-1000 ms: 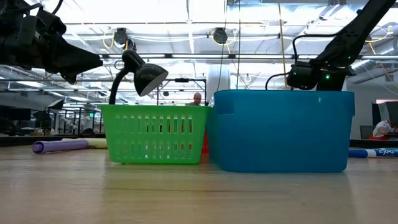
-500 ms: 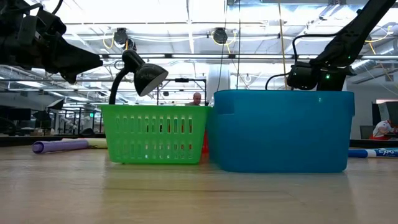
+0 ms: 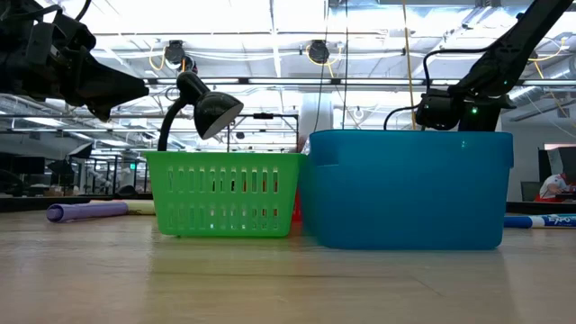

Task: Pick & Place Markers
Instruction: Put the right small green highlighter pen into the green bin

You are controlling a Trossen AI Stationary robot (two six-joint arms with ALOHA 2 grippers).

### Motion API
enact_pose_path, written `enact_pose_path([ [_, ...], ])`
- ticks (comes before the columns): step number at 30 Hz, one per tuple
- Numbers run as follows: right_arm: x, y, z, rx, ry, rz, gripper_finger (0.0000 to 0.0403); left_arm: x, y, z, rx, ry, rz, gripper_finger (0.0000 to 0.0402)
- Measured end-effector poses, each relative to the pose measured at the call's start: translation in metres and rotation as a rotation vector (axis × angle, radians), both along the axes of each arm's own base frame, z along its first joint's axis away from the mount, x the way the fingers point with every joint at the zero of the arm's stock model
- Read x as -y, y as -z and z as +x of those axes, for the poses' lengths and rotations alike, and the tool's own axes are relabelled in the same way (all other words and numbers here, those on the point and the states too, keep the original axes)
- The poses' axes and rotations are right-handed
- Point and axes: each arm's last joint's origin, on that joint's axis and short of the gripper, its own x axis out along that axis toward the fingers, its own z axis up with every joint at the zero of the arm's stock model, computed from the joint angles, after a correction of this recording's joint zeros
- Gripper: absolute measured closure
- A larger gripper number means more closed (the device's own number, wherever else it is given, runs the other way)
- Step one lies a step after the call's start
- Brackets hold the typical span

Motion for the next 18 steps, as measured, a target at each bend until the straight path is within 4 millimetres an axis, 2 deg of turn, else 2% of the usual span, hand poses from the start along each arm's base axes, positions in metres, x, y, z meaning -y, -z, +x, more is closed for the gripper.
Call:
enact_pose_path([
  [4,0.001,-0.006,0.001,0.012,-0.007,-0.015,0.0384,0.000,0.000,0.000,0.000,0.000,0.000,0.0286],
  [11,0.003,-0.043,0.009,0.112,-0.052,-0.151,0.0385,0.000,0.000,0.000,0.000,0.000,0.000,0.0286],
  [18,-0.017,-0.073,0.020,0.343,-0.242,-0.188,0.0384,0.000,0.000,0.000,0.000,0.000,0.000,0.0286],
])
